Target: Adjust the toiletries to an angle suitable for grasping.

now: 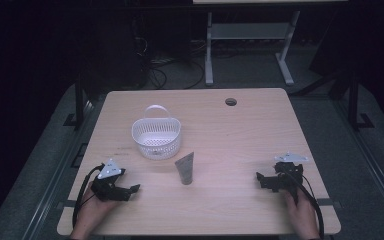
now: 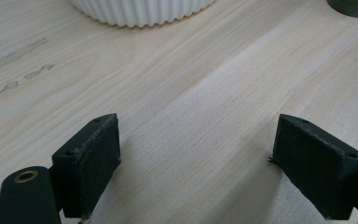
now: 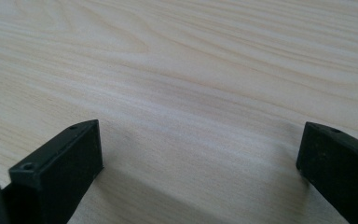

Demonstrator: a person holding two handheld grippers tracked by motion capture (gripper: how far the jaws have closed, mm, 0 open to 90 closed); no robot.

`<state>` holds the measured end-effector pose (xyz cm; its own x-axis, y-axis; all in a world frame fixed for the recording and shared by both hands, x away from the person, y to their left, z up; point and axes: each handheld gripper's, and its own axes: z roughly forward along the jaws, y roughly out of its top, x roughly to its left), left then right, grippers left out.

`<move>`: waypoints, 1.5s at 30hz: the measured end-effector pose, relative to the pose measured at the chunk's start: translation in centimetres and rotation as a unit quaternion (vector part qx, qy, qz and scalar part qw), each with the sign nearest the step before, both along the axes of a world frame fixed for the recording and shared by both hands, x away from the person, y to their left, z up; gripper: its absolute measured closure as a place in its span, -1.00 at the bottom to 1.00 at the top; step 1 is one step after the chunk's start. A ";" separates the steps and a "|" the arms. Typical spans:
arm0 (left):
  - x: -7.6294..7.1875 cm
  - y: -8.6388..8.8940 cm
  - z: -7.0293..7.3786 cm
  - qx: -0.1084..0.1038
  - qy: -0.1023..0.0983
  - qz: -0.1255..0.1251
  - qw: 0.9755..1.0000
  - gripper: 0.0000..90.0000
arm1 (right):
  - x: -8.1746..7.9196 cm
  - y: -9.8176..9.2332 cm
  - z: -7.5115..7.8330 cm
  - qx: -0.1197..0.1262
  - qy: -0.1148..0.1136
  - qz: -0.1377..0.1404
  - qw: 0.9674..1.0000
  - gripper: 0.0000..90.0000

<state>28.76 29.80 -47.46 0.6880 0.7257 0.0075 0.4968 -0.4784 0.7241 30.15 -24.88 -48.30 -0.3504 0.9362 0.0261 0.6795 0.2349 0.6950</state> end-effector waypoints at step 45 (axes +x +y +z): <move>-0.9 -2.2 4.6 -0.061 0.021 -0.053 0.996 0.62 | 0.0 0.0 0.0 0.001 -0.001 0.000 1.000 -1.00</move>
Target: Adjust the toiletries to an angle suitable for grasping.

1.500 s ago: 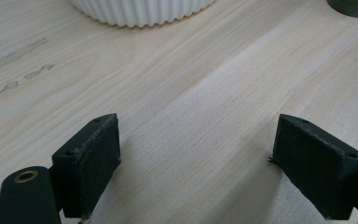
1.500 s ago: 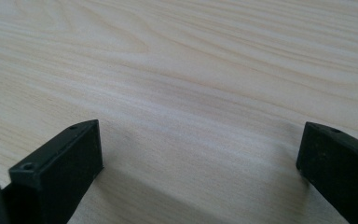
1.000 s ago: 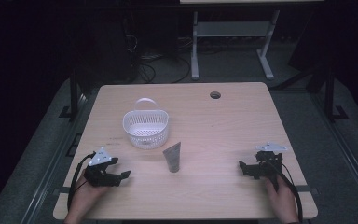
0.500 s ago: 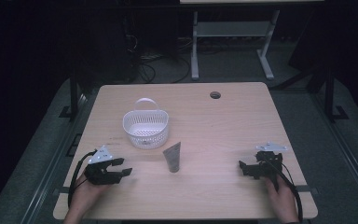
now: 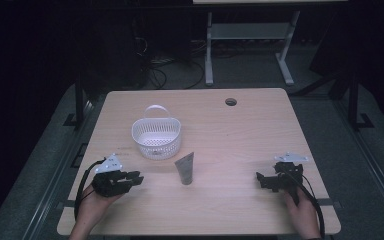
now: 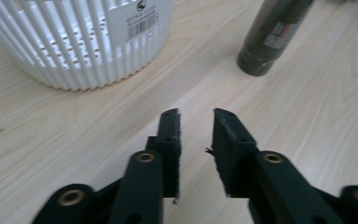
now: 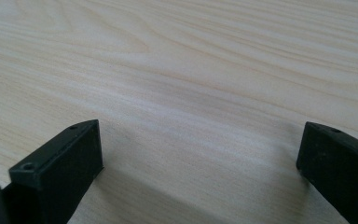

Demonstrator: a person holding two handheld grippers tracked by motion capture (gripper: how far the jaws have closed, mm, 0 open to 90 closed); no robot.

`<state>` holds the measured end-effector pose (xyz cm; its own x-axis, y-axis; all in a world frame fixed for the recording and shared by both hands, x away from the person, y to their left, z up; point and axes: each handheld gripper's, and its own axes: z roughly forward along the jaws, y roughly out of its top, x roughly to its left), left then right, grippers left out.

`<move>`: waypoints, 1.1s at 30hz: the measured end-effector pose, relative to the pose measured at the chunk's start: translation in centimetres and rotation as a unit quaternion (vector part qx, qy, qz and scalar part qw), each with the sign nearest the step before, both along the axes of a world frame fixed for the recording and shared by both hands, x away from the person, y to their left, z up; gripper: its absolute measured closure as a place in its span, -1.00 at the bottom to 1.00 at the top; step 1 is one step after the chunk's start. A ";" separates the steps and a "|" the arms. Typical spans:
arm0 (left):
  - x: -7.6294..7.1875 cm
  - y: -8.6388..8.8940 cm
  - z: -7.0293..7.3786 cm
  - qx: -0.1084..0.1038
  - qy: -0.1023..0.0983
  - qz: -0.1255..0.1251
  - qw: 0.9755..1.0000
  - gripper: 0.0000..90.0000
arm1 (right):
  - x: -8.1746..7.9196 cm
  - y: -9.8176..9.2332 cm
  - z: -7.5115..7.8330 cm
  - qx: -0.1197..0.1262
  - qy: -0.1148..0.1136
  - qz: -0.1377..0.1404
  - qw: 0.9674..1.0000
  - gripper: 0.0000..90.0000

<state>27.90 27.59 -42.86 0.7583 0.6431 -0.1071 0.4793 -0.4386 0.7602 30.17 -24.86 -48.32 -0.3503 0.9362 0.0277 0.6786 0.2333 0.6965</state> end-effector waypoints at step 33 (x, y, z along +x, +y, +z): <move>0.0 -5.0 4.1 -0.027 -0.023 -0.071 0.997 0.97 | -0.1 0.0 0.0 -0.001 0.000 0.000 1.000 -1.00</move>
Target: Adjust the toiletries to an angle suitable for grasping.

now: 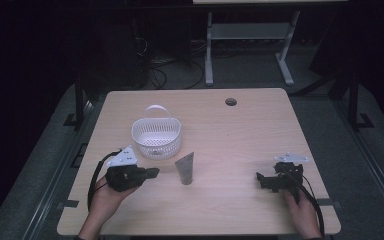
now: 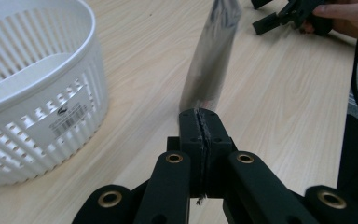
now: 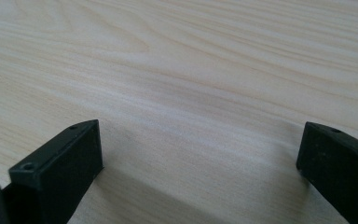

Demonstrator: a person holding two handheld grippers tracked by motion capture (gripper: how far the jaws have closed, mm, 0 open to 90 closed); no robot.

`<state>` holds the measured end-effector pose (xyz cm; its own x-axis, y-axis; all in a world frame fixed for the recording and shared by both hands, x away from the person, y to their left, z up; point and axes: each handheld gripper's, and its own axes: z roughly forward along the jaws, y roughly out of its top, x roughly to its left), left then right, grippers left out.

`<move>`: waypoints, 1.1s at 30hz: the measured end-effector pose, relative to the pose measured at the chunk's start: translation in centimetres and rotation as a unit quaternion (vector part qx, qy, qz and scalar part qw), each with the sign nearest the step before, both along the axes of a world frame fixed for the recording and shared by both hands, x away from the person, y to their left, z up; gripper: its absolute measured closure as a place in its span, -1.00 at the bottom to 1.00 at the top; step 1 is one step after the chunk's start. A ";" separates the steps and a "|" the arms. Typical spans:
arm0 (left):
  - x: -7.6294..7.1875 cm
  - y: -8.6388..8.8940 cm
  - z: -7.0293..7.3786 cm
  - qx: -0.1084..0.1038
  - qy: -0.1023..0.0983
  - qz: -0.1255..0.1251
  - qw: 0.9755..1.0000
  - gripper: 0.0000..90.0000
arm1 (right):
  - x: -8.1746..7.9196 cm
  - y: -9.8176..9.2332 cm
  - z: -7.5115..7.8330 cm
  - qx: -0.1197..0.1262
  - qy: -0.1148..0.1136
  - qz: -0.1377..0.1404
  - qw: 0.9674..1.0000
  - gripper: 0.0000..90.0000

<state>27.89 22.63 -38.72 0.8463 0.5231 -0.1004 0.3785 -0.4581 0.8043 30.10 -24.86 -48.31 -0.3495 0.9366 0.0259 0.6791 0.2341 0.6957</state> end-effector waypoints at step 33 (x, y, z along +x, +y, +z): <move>0.3 -3.5 2.5 -0.023 -0.017 -0.047 0.998 0.97 | -0.3 0.0 0.0 -0.001 0.000 -0.005 1.000 -1.00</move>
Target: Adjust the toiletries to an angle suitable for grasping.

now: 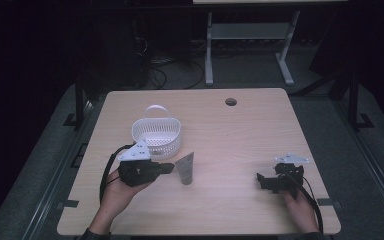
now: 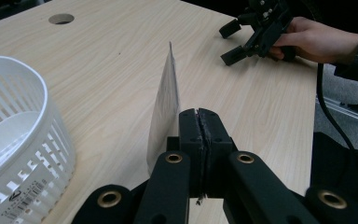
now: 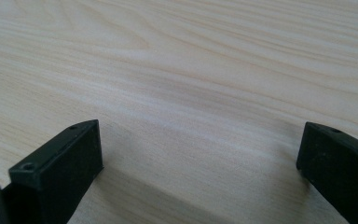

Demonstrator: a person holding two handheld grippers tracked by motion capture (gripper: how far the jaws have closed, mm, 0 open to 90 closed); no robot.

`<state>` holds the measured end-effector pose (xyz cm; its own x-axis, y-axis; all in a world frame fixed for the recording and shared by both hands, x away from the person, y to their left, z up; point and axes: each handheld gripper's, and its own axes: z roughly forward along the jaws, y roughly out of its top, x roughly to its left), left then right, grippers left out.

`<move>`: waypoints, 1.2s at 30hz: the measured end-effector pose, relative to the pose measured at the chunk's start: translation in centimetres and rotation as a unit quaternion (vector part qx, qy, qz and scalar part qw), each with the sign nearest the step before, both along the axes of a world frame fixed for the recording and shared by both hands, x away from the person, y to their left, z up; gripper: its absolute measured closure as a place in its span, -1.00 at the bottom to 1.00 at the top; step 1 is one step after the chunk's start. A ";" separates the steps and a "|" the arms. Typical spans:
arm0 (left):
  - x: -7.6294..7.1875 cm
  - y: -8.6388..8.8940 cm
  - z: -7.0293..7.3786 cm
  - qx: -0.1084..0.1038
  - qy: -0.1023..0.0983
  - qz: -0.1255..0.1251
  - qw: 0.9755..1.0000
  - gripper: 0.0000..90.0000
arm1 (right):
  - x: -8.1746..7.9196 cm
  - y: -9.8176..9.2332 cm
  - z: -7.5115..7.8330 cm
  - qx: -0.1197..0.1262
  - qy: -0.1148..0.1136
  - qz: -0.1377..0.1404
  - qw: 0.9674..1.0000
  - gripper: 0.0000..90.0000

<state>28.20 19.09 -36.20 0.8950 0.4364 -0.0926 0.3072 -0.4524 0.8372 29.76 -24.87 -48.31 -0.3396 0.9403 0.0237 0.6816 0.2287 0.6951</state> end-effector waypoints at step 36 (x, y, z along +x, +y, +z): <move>1.8 -0.1 -0.1 0.020 -0.010 0.024 0.999 0.98 | 0.0 0.0 0.0 0.000 0.000 0.000 1.000 -1.00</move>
